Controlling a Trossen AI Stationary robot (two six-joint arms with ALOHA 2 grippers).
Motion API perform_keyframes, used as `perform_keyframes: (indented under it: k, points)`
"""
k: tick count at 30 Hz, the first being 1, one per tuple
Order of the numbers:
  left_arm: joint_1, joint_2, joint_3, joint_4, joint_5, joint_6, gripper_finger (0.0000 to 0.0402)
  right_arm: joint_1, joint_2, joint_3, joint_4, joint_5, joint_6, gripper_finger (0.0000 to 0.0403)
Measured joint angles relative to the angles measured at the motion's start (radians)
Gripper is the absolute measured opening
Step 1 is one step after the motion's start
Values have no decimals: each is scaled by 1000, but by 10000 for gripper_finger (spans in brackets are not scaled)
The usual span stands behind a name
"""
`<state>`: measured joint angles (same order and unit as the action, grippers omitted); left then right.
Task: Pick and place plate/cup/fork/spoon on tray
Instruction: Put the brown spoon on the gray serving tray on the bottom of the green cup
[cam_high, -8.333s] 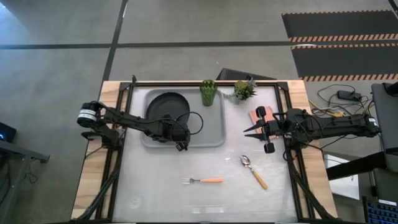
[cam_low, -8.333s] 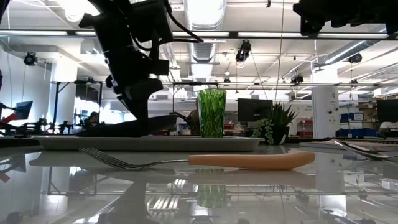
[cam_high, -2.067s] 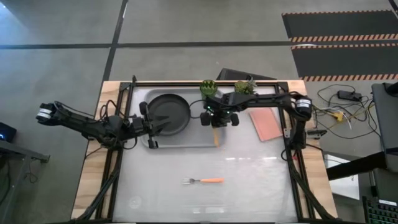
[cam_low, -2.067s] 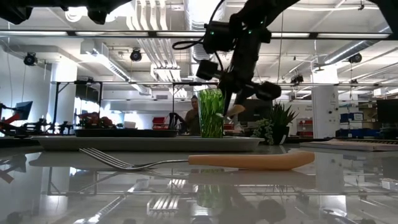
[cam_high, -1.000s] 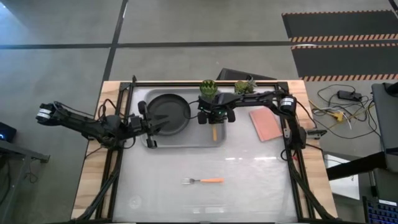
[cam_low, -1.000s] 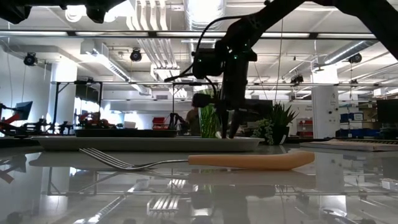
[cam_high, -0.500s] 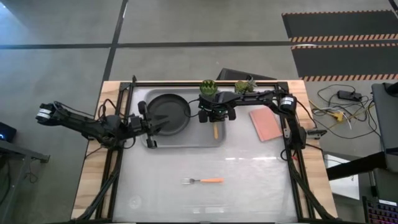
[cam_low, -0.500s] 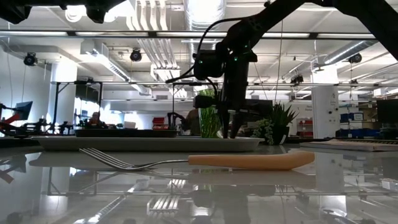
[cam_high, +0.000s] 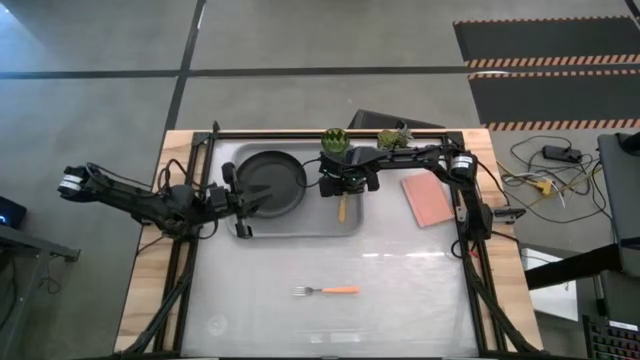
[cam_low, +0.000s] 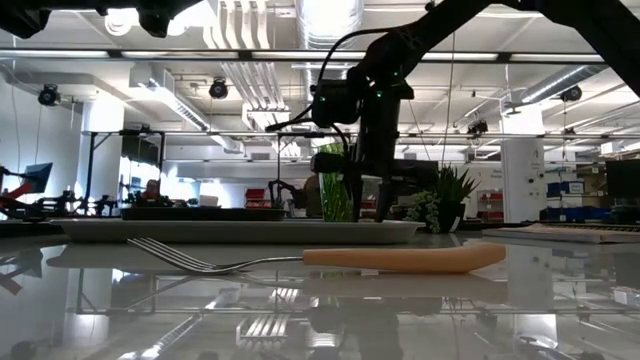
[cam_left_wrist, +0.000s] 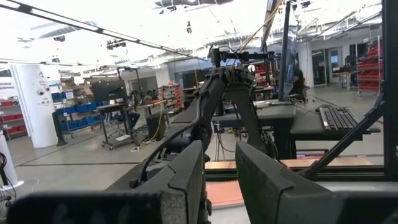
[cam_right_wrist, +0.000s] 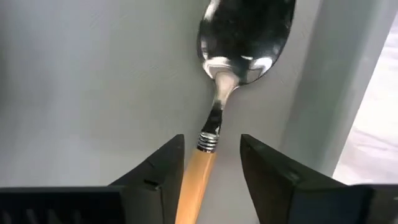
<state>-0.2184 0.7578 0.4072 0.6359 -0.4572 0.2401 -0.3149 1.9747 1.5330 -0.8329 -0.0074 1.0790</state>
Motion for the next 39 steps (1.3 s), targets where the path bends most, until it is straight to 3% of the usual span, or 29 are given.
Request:
perform_keyframes:
  k: [9, 14, 25, 39]
  points:
    - [-1, -1, 0, 0, 0, 0, 79, 8, -44, 3, -35, -10, -186, 160]
    - [-1, -1, -1, -1, 0, 0, 79, 37, -50, 3, 1, -7, -291, 129]
    - [0, 3, -1, 0, 0, 0, 79, 143, -28, 0, 117, 58, -443, 14]
    - [0, 3, -1, -1, 0, 0, 79, 171, -22, -61, 111, 113, -450, 9]
